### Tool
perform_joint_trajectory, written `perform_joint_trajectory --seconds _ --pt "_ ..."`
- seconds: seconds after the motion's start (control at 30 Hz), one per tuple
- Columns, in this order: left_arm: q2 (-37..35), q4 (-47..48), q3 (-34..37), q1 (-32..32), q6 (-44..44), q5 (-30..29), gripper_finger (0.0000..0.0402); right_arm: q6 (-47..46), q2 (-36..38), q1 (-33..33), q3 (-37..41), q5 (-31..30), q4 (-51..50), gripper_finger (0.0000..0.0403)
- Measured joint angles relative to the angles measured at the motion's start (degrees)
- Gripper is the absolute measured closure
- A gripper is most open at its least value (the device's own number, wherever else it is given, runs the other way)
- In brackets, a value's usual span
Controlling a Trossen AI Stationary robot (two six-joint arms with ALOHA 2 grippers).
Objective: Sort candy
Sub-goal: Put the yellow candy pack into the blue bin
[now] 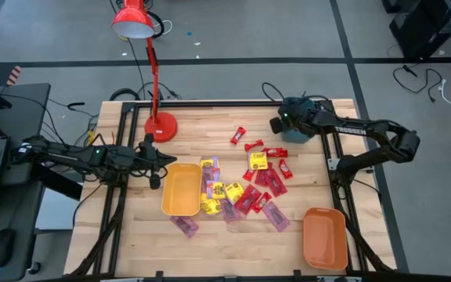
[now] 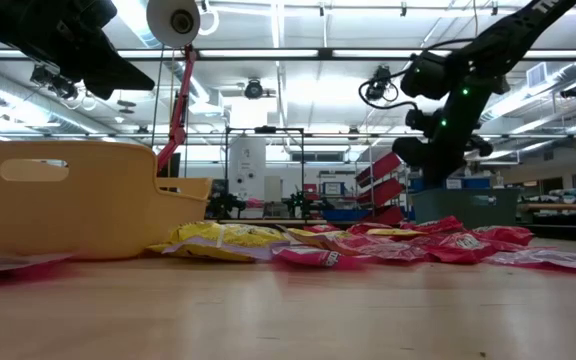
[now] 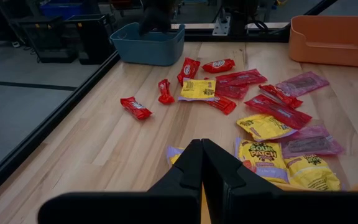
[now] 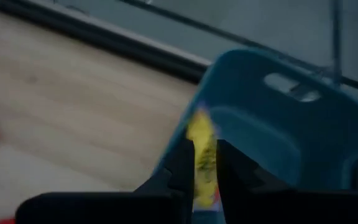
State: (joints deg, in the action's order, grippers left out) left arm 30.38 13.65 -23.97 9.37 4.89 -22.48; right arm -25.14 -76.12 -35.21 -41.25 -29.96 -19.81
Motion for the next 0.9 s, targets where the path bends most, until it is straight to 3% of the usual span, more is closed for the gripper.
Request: perform_joint_trajectory --seconds 0.13,0.3,0.53,0.9 --pt "0.0 0.0 0.0 0.0 0.0 0.0 0.0394 -0.7 0.7 -1.0 0.0 0.0 -0.3 0.0369" --pt "0.0 -0.2 0.0 0.0 0.0 0.0 0.0394 -1.0 0.4 -3.3 0.0 4.6 -2.2 0.0399" --pt "0.0 -0.4 0.0 0.0 0.0 0.0 0.0394 -2.4 0.4 -6.1 0.0 11.8 -3.0 0.0402" --pt "0.0 -0.5 0.0 0.0 0.0 0.0 0.0394 -1.6 0.3 -6.6 0.0 16.0 -3.1 0.0403"
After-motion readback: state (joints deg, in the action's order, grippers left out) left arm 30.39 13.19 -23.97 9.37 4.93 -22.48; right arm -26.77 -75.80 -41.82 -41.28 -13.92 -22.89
